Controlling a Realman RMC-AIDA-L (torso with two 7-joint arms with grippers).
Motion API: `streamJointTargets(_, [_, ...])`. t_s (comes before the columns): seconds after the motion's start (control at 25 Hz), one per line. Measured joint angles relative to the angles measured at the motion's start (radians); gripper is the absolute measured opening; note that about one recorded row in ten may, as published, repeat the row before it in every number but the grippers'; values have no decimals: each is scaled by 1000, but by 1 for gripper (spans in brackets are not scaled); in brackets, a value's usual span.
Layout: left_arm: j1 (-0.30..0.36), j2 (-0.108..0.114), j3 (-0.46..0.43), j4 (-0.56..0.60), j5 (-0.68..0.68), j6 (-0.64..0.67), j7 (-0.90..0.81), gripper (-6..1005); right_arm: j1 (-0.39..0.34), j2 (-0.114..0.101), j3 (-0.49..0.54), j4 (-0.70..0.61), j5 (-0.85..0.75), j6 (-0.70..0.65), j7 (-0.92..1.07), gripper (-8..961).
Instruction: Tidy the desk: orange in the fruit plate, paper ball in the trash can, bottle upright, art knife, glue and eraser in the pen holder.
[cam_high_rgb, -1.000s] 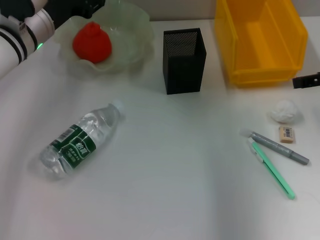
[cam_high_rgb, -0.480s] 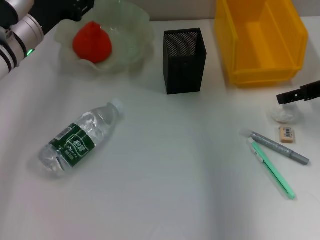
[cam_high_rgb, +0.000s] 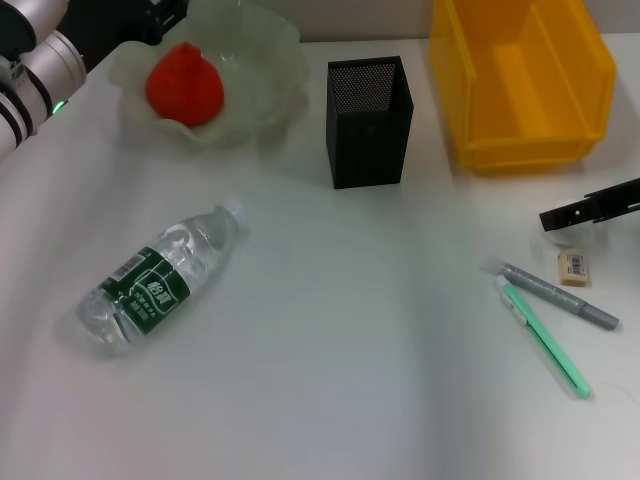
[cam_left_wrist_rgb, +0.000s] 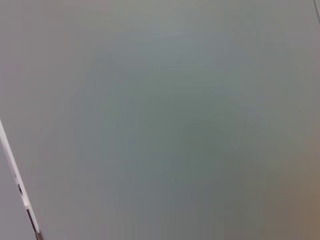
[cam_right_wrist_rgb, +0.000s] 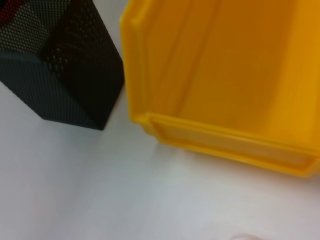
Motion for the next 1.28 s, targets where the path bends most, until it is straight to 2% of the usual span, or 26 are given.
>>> streamJointTargets(0.56, [18, 0, 0, 2, 1, 16, 3, 695, 22, -1, -11, 64, -9, 33, 0, 762])
streamJointTargets(0.8, [30, 0, 1, 8, 1, 32, 0, 695, 25, -5, 0, 61, -11, 24, 4, 556])
streamJointTargets(1.08, [45, -1, -6, 17, 1, 61, -2, 694, 25, -21, 18, 41, 1, -22, 7, 473])
streamJointTargets(1.28, [49, -1, -7, 24, 1, 66, -3, 694, 16, -27, 100, -77, 84, -132, 4, 424])
